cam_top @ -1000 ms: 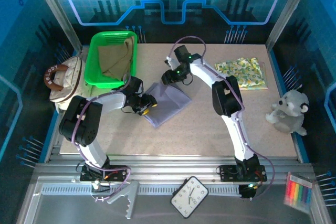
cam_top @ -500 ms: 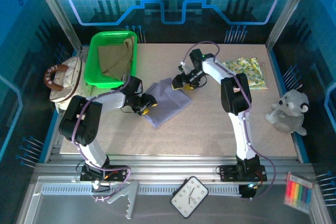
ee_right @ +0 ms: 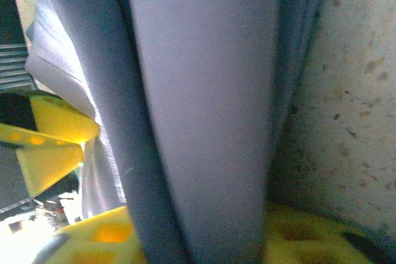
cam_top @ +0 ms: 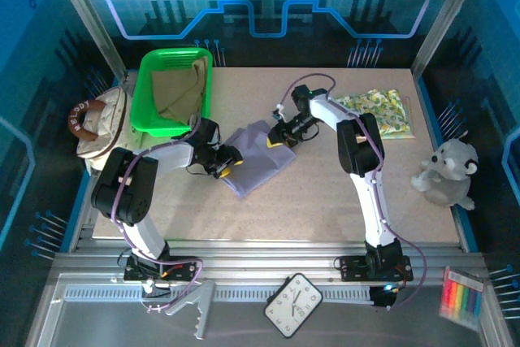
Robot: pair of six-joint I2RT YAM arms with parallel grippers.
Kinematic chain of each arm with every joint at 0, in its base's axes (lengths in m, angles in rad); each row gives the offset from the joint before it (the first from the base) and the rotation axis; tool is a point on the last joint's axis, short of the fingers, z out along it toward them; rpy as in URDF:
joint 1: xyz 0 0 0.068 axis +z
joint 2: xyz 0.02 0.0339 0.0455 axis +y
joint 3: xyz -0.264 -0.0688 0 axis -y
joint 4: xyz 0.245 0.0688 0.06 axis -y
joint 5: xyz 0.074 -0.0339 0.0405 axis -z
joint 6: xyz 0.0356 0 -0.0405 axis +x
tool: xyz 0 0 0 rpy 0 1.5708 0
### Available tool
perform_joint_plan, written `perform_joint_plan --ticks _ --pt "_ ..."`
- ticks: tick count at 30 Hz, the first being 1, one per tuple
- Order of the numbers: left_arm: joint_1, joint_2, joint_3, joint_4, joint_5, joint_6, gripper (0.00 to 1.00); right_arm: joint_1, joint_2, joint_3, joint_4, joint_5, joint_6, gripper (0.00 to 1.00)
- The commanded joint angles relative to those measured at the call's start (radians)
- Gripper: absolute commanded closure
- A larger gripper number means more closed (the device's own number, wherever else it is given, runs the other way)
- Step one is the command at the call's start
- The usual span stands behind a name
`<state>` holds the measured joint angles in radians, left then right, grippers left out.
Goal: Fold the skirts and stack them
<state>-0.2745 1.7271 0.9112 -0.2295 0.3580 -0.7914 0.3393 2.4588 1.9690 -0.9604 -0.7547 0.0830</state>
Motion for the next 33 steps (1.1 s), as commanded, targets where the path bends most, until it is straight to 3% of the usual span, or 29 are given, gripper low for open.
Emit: perform_joint_plan --ticks 1,6,10,15,22,28,33 --pt "0.018 0.042 -0.057 -0.051 -0.058 0.039 0.44 0.015 0.048 0.004 -0.032 -0.086 0.007 0.75" --pt "0.021 -0.063 -0.033 -0.095 0.000 0.038 0.41 0.019 0.021 -0.003 -0.023 -0.033 0.032 1.00" --pt "-0.003 -0.152 0.028 -0.092 0.099 0.058 0.41 0.032 -0.033 -0.033 -0.001 0.027 0.039 1.00" --pt "-0.081 -0.135 0.121 -0.185 0.089 0.086 0.41 0.045 -0.061 -0.039 0.026 0.050 0.066 1.00" --pt "-0.106 -0.062 -0.016 -0.166 0.080 -0.010 0.43 0.049 -0.101 -0.027 0.039 0.117 0.097 1.00" --pt "-0.106 0.064 -0.025 -0.084 0.170 -0.035 0.42 0.037 -0.234 -0.018 -0.022 0.386 0.098 1.00" --pt "-0.105 -0.042 0.045 -0.089 0.090 -0.042 0.17 -0.009 -0.316 0.049 -0.163 0.635 0.020 1.00"
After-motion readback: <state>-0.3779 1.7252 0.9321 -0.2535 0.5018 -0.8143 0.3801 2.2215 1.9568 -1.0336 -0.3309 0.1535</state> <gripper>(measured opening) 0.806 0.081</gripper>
